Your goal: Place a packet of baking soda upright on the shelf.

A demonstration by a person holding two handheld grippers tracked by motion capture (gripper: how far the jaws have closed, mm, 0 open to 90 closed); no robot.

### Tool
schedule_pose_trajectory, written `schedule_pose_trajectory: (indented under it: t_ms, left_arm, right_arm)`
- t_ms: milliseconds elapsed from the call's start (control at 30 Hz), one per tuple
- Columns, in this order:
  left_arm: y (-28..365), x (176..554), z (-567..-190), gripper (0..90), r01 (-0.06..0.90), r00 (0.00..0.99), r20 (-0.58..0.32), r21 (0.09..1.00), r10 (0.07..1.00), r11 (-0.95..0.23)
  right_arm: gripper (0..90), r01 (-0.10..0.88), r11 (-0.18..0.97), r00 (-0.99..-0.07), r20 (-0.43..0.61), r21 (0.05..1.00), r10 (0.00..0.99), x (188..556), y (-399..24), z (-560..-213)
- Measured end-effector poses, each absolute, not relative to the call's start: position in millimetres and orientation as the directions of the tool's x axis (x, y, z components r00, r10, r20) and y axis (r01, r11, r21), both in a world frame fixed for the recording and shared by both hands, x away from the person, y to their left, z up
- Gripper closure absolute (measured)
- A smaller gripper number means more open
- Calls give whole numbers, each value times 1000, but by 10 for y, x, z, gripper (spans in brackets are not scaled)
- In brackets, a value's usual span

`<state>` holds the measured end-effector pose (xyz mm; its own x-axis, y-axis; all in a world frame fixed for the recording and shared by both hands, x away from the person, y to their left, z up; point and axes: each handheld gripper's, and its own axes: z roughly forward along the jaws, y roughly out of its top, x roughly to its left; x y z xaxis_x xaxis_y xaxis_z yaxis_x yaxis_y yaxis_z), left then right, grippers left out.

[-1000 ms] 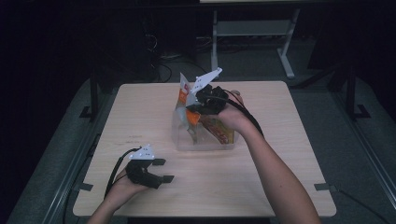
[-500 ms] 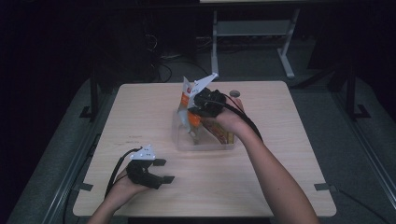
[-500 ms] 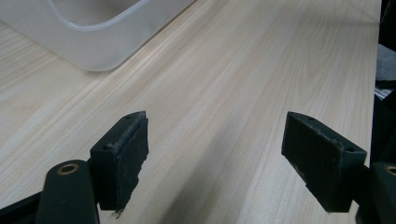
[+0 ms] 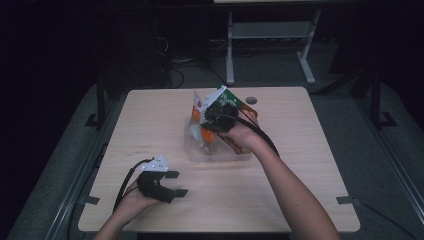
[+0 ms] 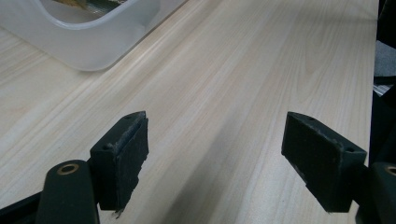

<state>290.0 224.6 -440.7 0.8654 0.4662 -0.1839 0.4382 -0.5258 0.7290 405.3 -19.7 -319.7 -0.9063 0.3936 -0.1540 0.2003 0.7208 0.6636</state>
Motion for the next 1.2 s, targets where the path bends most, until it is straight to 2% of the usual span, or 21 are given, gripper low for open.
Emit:
schedule_pose_trajectory:
  t_ms: [167, 233, 433, 700, 900, 1200]
  left_arm:
    - [2228, 2901, -4414, 224, 435, 869, -183, 725, 459, -535]
    - [2226, 2902, -4415, 223, 432, 871, -181, 724, 456, -537]
    - [2223, 2901, -4416, 221, 437, 869, -186, 723, 458, -535]
    - [2217, 2901, -4420, 218, 437, 870, -188, 723, 457, -535]
    - [2218, 2896, -4416, 212, 435, 871, -187, 722, 454, -537]
    - [2193, 2888, -4436, 197, 421, 883, -179, 713, 435, -561]
  right_arm:
    - [866, 214, 700, -903, -135, 682, 408, 4050, -235, -3224]
    - [803, 205, 690, -900, -143, 694, 411, 4050, -264, -3213]
    - [700, 229, 647, -897, -101, 727, 431, 3979, -379, -3162]
    - [469, 247, 585, -875, -82, 772, 478, 3827, -542, -3138]
    - [403, 257, 547, -864, -64, 796, 499, 3714, -698, -3131]
    - [374, 255, 512, -870, -37, 820, 493, 3388, -975, -3307]
